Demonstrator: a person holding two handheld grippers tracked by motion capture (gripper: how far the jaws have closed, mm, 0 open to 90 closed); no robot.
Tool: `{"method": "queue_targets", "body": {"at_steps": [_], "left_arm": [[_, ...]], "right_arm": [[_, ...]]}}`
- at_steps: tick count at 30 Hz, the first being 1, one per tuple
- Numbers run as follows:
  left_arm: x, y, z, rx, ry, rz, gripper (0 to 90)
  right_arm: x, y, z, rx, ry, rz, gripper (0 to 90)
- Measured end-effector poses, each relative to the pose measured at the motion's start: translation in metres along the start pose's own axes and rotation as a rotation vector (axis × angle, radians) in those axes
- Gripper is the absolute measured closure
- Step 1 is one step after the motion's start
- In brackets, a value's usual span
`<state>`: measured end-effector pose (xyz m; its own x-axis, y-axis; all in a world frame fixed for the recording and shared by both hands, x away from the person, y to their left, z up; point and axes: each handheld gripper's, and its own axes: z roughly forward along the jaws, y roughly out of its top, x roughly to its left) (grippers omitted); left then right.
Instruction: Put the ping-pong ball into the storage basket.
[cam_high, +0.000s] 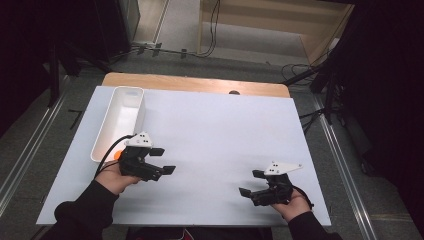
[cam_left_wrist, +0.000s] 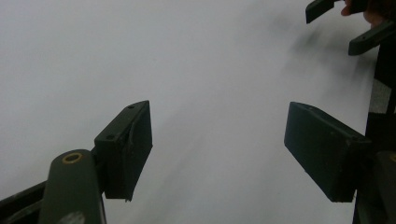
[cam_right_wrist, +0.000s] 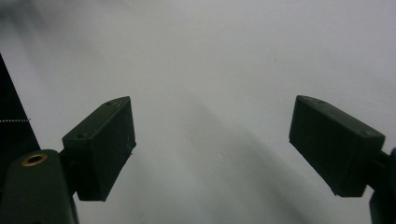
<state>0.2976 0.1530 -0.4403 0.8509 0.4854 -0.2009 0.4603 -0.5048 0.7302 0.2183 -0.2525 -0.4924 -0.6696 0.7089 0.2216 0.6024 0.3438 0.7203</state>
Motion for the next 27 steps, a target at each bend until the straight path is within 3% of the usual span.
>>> {"method": "queue_targets", "body": {"at_steps": [10,21,27], "left_arm": [[0.0,-0.01,0.0,0.009,0.016,-0.005,23.7],[-0.002,-0.021,0.004,0.027,0.03,0.019,23.6],[-0.001,-0.03,0.004,0.018,0.017,-0.006,23.7]], "right_arm": [[0.0,0.0,0.0,0.0,0.001,0.008,13.1],[0.0,0.0,0.0,0.002,0.002,0.009,13.1],[0.0,0.0,0.0,0.002,0.002,0.004,13.2]]}}
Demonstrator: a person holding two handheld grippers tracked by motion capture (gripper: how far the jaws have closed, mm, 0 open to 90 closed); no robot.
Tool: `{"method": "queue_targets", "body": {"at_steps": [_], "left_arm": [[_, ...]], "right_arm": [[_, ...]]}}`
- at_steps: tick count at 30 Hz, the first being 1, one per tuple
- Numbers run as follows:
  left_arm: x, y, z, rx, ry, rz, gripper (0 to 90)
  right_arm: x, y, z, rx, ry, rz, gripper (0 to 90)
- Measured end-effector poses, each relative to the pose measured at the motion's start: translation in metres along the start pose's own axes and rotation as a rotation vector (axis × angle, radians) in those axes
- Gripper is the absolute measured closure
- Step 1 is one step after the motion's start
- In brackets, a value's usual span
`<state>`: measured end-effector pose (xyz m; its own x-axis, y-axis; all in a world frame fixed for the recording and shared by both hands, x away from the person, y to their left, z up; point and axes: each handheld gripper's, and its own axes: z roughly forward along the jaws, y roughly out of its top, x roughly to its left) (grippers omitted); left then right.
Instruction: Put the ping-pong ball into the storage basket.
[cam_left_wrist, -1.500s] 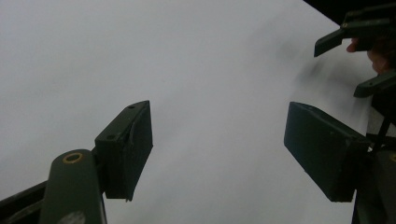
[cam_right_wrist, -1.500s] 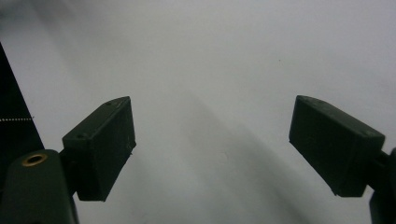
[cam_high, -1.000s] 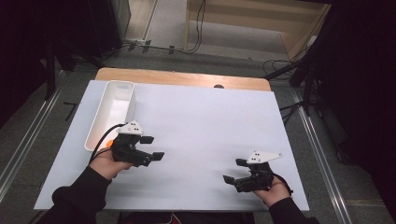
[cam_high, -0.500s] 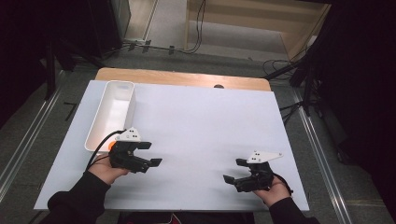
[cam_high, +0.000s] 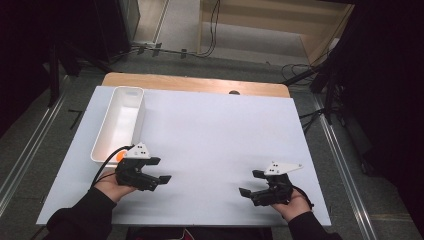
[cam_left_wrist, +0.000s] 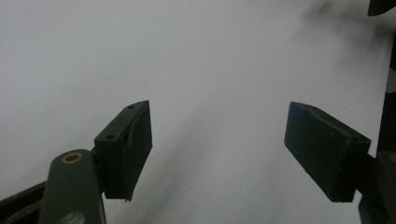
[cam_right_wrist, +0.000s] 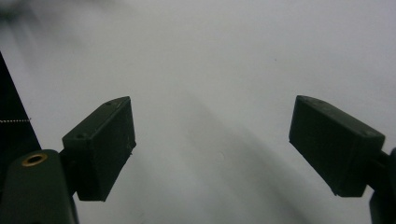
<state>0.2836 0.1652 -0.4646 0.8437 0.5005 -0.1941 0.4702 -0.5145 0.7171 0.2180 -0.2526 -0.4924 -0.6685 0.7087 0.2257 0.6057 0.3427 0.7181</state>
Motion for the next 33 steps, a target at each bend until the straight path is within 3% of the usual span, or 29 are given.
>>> {"method": "queue_targets", "body": {"at_steps": [33], "left_arm": [[0.0,-0.024,-0.011,0.042,0.026,0.006,23.8]], "right_arm": [[0.001,0.0,0.0,0.008,-0.001,0.005,13.2]]}}
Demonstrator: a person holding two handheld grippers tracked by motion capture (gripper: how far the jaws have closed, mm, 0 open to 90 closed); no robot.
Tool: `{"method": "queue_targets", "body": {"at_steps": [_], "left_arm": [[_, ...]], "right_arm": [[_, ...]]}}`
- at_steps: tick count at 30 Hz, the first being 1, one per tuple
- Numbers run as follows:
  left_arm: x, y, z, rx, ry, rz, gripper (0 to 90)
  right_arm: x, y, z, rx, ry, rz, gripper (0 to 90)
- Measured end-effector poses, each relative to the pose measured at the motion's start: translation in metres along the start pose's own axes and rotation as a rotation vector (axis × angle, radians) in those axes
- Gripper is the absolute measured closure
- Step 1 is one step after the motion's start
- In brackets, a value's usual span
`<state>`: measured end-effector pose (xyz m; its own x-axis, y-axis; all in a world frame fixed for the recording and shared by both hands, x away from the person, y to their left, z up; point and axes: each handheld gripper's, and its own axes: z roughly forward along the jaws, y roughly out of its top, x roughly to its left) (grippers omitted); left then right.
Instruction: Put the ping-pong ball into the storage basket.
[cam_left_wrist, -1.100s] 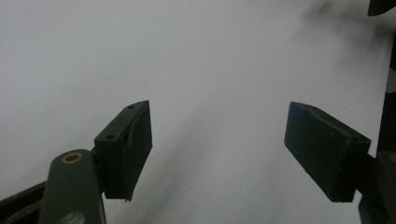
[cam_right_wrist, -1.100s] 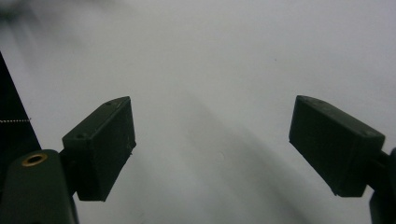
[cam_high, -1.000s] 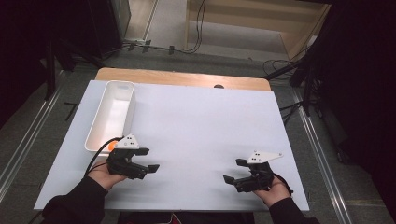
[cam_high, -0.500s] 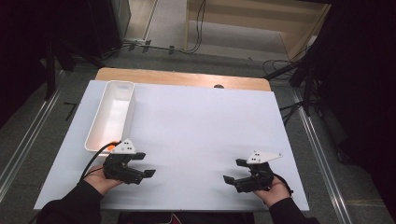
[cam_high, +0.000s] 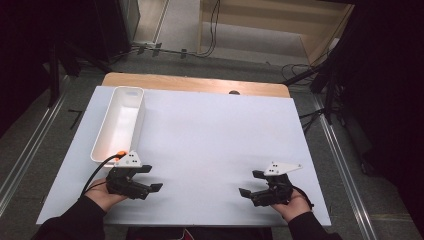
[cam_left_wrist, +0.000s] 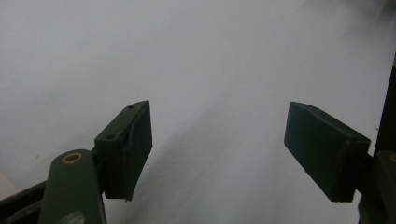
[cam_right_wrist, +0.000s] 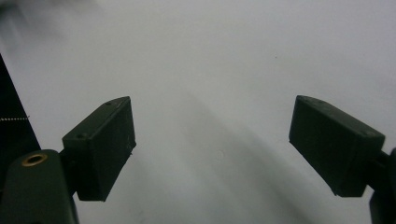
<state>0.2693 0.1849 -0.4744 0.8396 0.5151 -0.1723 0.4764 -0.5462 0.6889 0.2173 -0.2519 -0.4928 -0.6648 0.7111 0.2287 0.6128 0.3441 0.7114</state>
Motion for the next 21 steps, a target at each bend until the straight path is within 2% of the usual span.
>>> {"method": "queue_targets", "body": {"at_steps": [21], "left_arm": [[0.0002,0.0,0.001,0.008,0.003,0.013,23.8]], "right_arm": [[0.0002,-0.0003,0.0012,0.008,-0.001,-0.011,13.1]]}}
